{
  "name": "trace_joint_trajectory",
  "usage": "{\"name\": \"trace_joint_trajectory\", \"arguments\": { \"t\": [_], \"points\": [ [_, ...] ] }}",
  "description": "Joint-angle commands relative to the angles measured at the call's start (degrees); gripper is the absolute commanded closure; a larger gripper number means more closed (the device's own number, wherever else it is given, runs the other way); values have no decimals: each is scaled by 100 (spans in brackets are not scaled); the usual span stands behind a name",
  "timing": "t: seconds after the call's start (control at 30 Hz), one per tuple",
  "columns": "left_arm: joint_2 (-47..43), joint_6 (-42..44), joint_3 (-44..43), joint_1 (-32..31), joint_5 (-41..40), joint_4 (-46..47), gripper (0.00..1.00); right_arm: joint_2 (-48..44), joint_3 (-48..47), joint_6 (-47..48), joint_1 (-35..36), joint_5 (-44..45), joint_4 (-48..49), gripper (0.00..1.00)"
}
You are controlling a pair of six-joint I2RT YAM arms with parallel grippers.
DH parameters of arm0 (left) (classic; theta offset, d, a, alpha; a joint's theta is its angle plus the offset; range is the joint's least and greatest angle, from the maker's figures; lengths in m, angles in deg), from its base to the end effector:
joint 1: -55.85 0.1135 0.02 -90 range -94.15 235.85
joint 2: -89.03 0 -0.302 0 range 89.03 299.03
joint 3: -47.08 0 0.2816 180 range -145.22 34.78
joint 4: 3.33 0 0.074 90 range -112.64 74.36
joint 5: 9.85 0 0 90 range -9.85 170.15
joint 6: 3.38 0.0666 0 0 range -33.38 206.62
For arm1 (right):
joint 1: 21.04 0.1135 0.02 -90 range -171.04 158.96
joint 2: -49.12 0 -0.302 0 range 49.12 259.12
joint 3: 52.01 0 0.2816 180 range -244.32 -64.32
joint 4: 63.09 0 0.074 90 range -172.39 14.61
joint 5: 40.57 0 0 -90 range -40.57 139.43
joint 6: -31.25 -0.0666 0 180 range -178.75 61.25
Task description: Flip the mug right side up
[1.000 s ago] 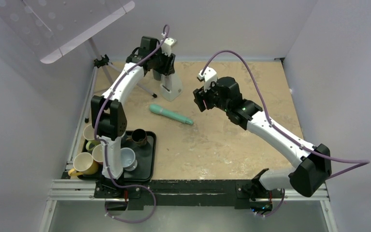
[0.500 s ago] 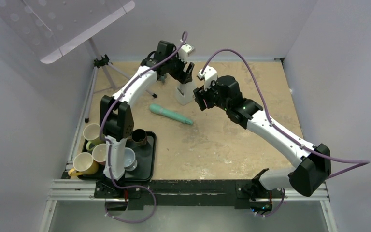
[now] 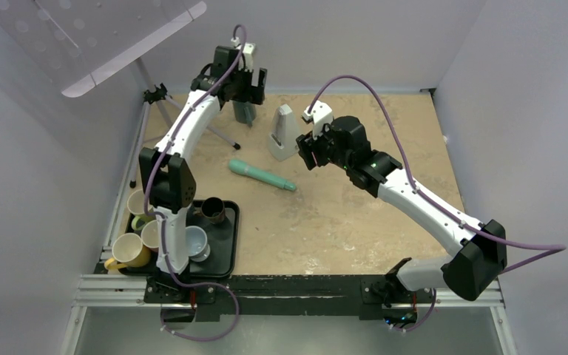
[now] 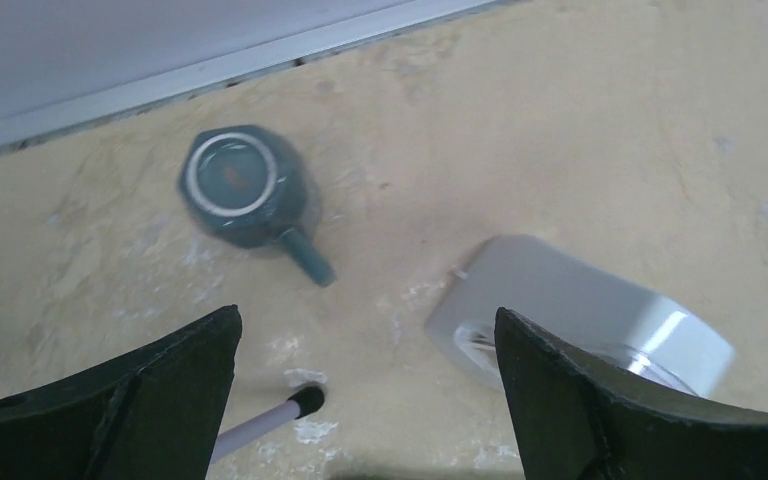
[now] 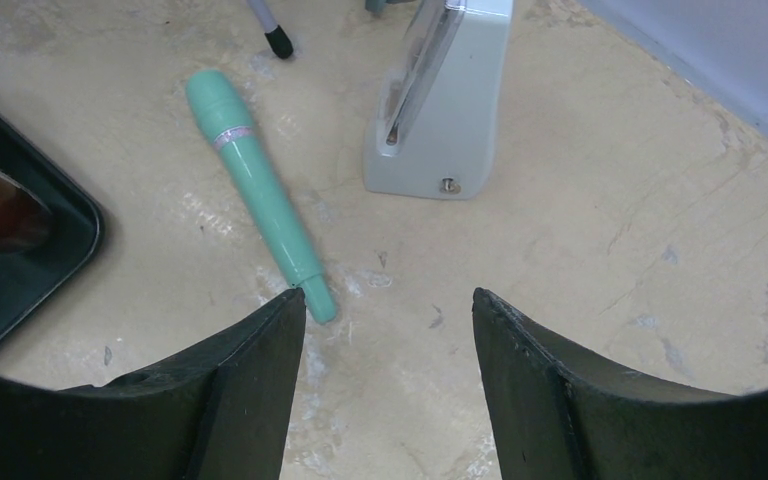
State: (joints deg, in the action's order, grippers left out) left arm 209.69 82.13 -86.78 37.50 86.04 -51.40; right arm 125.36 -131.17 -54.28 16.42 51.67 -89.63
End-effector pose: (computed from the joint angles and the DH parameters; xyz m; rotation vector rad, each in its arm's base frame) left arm 0.5324 -0.1838 0.3574 0.3233 2.1718 -0.3375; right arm 0.2859 0.2158 0.3649 -0.6910 1.8748 0.3336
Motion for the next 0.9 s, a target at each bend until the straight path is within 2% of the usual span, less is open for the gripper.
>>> {"name": "trace_joint_trajectory", "arguments": {
  "t": [0.0, 0.23, 0.37, 0.47, 0.53, 0.6, 0.73, 0.87],
  "points": [
    [270, -814, 9, 127, -1199, -358, 2, -144, -166, -101, -4, 220, 151, 35],
    [893, -1143, 129, 147, -1444, -233, 7, -87, -228, -135, -3, 117, 93, 36],
    [1236, -817, 90, 173, -1346, 135, 17, -13, -342, -189, -4, -17, -19, 36],
    [1619, -619, -474, 216, -1375, -31, 20, -18, -442, -218, -6, -49, -122, 36],
    [1720, -382, -554, 237, -1463, 235, 23, -60, -483, -207, -6, -41, -150, 36],
    [1941, -372, -941, 269, -1272, -16, 27, -87, -516, -188, -2, 0, -165, 36],
    [2018, -342, -1059, 285, -1140, -118, 31, -55, -607, -175, -7, 15, -118, 36],
    [2019, -398, -1074, 341, -1274, -183, 44, 96, -832, -135, -2, -49, -199, 36]
  ]
}}
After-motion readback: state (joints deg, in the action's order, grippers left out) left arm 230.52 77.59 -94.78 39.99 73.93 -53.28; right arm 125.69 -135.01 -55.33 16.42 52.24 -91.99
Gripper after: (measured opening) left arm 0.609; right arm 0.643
